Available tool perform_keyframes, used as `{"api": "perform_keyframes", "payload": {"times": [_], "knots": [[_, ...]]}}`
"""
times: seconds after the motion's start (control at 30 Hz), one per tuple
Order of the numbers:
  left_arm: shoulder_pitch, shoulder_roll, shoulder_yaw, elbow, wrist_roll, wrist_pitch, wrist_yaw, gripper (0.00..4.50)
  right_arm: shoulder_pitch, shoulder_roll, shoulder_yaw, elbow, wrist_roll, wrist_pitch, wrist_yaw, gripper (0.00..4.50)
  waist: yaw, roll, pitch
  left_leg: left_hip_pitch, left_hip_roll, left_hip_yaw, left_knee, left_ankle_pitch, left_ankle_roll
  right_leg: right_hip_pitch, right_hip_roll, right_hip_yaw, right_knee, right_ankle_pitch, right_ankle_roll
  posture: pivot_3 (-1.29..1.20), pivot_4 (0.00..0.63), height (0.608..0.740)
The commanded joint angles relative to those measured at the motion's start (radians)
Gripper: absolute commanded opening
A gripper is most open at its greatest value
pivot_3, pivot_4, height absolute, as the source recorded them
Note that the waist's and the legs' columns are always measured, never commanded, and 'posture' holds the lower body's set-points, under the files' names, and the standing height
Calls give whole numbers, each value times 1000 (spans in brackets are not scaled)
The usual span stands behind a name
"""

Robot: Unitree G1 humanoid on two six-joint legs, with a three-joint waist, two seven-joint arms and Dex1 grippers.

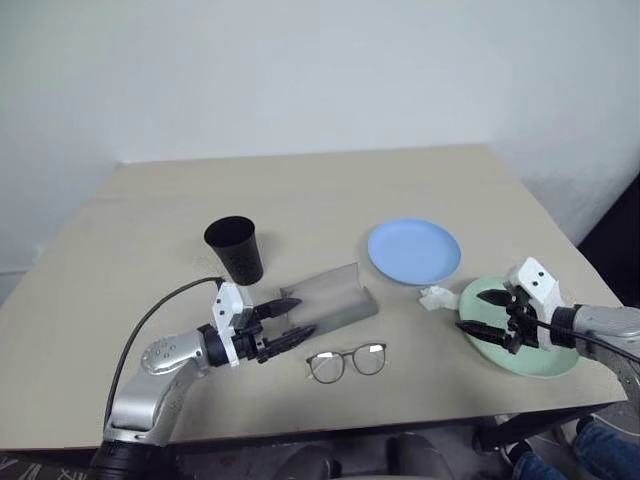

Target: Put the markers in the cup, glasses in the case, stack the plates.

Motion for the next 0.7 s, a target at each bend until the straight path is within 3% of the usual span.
{"api": "perform_keyframes", "payload": {"times": [0.03, 0.3, 0.57, 0.67, 0.7], "knots": [[-38, -16, -22, -11, 2, -10, -15, 3212, -35, 53, 16, -55, -26, 108, -137, 4129, 0, 0, 0, 0, 0, 0, 0, 0, 0, 0, 0, 0, 0, 0, 0, 0, 0, 740], [-70, -37, -51, -14, 0, 0, -24, 3212, -40, 127, 72, -54, -96, 170, -281, 4129, -1, 0, 0, 0, 0, 1, 5, -2, -2, -1, 0, 0, 0, 1, 1, 0, 0, 740], [-93, -51, -81, -26, -3, 11, -41, 3212, -47, 154, 75, -72, -99, 200, -325, 4129, -1, 0, 0, 0, 0, 1, 5, -2, 0, -1, 0, 0, 0, 1, 1, 0, 0, 740], [-99, -55, -90, -24, -1, 11, -42, 3253, -48, 154, 80, -78, -103, 203, -340, 3555, -2, 0, 0, 0, 0, 1, 5, -3, 1, -1, 1, 0, -1, 1, 1, 0, 0, 740], [-99, -57, -92, -23, 0, 11, -43, 3253, -47, 154, 81, -83, -101, 205, -344, 3175, -2, 0, 0, 0, 0, 1, 5, -3, 1, -1, 1, 0, -1, 1, 1, 0, 0, 740]]}}
